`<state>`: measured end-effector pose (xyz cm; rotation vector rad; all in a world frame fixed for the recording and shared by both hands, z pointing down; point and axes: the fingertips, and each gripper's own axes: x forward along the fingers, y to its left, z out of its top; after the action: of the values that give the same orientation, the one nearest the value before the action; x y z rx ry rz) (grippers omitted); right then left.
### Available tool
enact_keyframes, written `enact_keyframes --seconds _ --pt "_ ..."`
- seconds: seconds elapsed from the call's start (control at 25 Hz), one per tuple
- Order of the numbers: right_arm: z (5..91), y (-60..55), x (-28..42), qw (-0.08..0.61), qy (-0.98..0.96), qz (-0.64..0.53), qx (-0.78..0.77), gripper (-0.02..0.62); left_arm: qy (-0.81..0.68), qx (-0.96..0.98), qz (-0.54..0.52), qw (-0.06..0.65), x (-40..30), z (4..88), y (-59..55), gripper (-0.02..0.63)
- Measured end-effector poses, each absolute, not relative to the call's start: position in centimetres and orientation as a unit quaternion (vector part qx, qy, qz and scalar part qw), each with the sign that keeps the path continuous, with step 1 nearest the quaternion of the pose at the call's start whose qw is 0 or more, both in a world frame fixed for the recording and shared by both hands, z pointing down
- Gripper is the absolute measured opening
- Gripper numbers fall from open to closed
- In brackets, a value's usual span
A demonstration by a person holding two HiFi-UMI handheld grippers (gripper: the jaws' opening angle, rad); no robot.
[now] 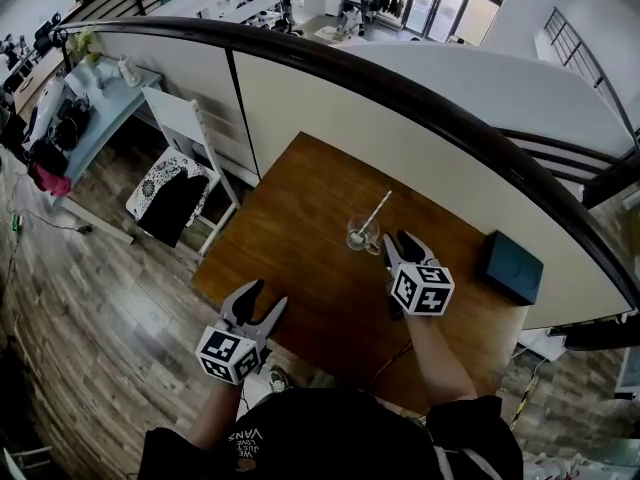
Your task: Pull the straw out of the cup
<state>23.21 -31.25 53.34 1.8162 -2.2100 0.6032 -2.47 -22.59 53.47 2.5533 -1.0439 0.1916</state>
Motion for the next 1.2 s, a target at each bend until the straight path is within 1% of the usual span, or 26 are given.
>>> enact_keyframes --seconds 0.32,0.72,0.96,1.08,1.2 --pt "55.9 -34.9 24.0 0.106 -0.749 0.214 0.618 0.143 -0.373 0.904 0.079 0.195 -2.0 55.1 -22.4 0.222" --pt "58.9 -38.6 23.7 0.062 -0.740 0.253 0.620 0.143 -0.398 0.887 0.089 0.217 -2.8 56.6 -22.1 0.222" --pt "59.5 -39.9 23.6 0.050 -0.743 0.254 0.618 0.141 -0.411 0.879 0.097 0.221 -4.0 57.5 -21.5 0.222" --pt "59.7 -40.4 23.0 0.053 -0.749 0.250 0.611 0.115 -0.420 0.872 0.097 0.231 -4.4 57.6 -21.2 0.222" --pt "60.1 -40.5 23.1 0.060 -0.747 0.250 0.614 0.067 -0.424 0.869 0.098 0.235 -4.6 57.9 -21.0 0.222"
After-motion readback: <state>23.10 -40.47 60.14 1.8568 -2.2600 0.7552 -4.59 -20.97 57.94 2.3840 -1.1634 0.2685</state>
